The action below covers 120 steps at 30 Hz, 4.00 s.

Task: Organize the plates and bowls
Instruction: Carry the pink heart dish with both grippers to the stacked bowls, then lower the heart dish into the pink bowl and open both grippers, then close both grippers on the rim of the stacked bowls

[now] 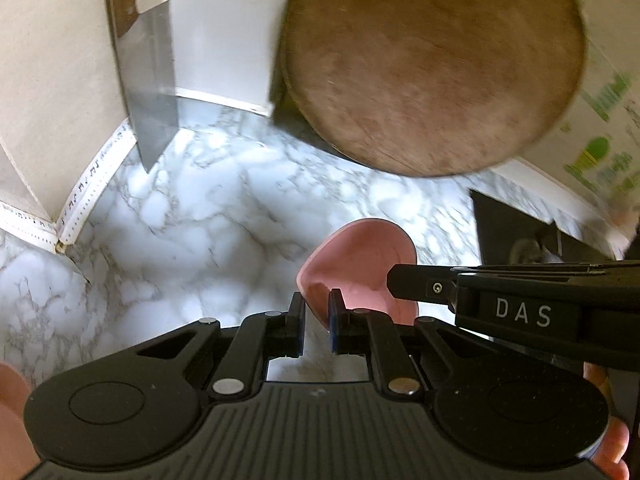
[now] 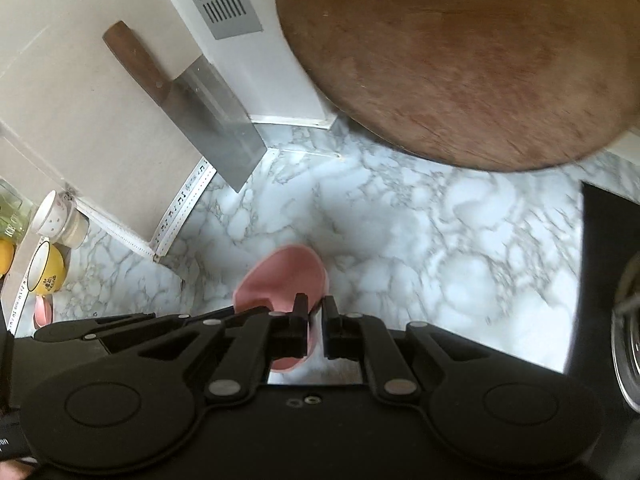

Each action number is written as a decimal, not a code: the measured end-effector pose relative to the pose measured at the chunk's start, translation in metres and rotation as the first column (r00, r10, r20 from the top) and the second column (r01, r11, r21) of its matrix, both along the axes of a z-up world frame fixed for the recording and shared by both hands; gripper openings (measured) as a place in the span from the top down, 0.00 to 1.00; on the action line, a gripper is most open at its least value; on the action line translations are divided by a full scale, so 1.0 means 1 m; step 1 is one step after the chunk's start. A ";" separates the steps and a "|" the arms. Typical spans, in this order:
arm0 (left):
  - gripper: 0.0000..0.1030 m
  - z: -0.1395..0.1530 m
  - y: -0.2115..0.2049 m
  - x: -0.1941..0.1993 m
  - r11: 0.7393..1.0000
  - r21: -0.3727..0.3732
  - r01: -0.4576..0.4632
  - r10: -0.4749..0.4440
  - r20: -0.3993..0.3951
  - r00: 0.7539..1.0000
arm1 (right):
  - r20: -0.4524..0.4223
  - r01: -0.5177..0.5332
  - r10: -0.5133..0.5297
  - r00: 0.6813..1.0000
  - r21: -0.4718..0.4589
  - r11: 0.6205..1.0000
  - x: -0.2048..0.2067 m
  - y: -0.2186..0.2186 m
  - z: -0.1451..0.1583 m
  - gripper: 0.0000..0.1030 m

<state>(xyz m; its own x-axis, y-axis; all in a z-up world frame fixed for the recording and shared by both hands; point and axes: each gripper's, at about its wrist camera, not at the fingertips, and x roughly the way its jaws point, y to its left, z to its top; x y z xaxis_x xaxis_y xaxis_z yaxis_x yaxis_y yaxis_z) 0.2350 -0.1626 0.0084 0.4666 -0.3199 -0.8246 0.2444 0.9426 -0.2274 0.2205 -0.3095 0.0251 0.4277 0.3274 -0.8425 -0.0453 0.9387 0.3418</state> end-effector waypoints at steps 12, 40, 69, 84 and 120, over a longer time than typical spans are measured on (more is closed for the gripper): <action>0.90 -0.004 -0.014 -0.067 0.992 0.021 0.124 -0.123 -0.034 0.992 | -0.013 0.077 -0.076 0.997 0.025 0.997 -0.083 -0.018 -0.004 0.94; 0.90 -0.063 -0.027 -0.095 0.976 0.097 0.194 -0.180 -0.142 0.973 | -0.167 0.149 -0.138 0.976 0.057 0.987 -0.126 -0.026 -0.066 0.94; 0.90 -0.056 -0.018 -0.096 0.976 0.063 0.206 -0.198 -0.111 0.974 | -0.071 0.058 -0.056 0.996 0.025 0.998 -0.141 -0.021 -0.038 0.93; 0.47 -0.021 0.000 -0.126 0.976 0.040 0.212 -0.214 0.042 0.976 | 0.053 0.035 -0.036 0.998 0.018 0.999 -0.170 -0.025 -0.016 0.92; 0.34 -0.060 0.008 -0.098 0.994 0.028 0.105 -0.104 -0.034 0.994 | 0.053 0.043 -0.040 0.998 -0.050 0.998 -0.163 -0.027 -0.063 0.08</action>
